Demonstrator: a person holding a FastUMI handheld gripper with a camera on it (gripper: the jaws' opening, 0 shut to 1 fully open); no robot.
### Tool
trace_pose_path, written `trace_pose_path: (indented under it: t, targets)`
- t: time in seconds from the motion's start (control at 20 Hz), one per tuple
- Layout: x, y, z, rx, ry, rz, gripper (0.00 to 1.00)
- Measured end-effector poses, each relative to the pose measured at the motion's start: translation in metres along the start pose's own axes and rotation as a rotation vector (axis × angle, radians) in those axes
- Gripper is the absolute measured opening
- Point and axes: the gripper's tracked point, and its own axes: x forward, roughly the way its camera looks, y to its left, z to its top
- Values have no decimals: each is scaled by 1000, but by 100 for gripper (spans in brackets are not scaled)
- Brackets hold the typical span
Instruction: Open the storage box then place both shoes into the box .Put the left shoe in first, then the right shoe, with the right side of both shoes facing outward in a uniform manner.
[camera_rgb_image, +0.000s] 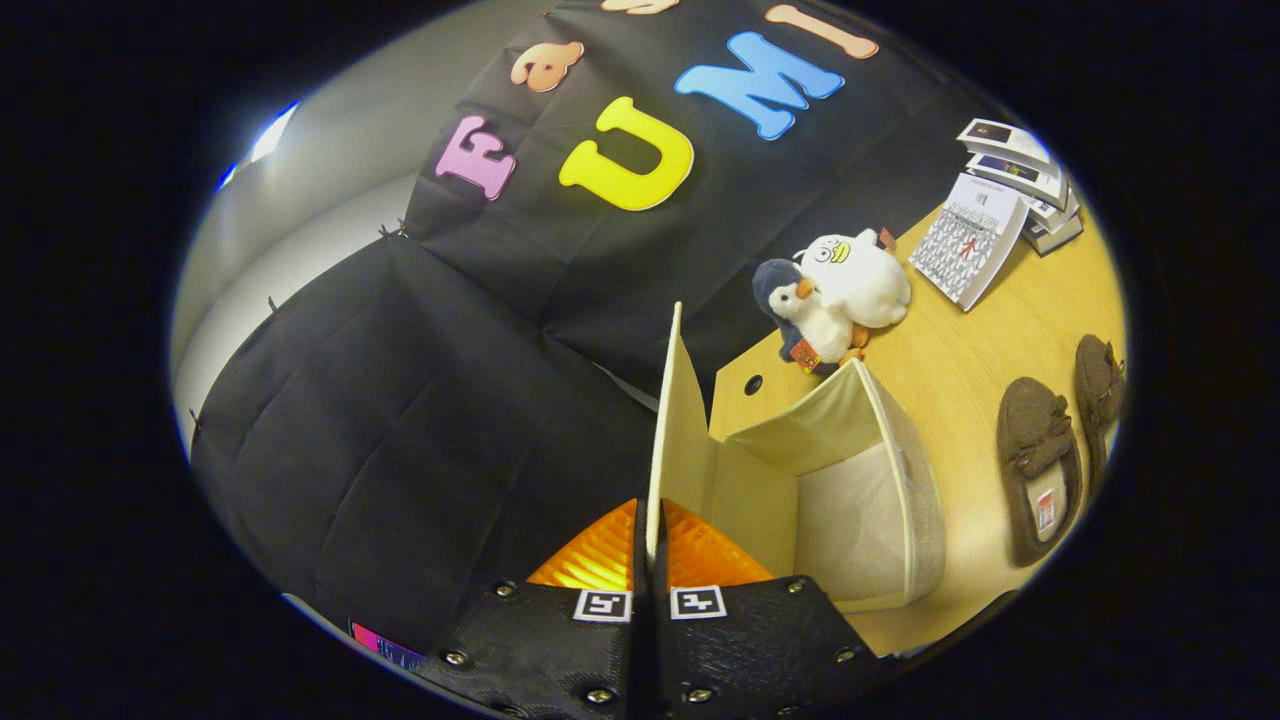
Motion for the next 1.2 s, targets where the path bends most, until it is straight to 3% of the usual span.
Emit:
trace_pose_path:
  t: [0.6, 0.85, 0.9, 1.05, 1.15, 1.2]
  targets:
    - [56, 72, -43, -104, 30, 34, 1]
    - [78, 97, -61, -212, 50, 44, 9]
    - [80, 103, -63, -238, 51, 57, 15]
    - [82, 114, -63, -311, 37, 80, 74]
    - [79, 114, -58, -374, 17, 81, 97]
    - [76, 113, -53, -400, 6, 78, 97]
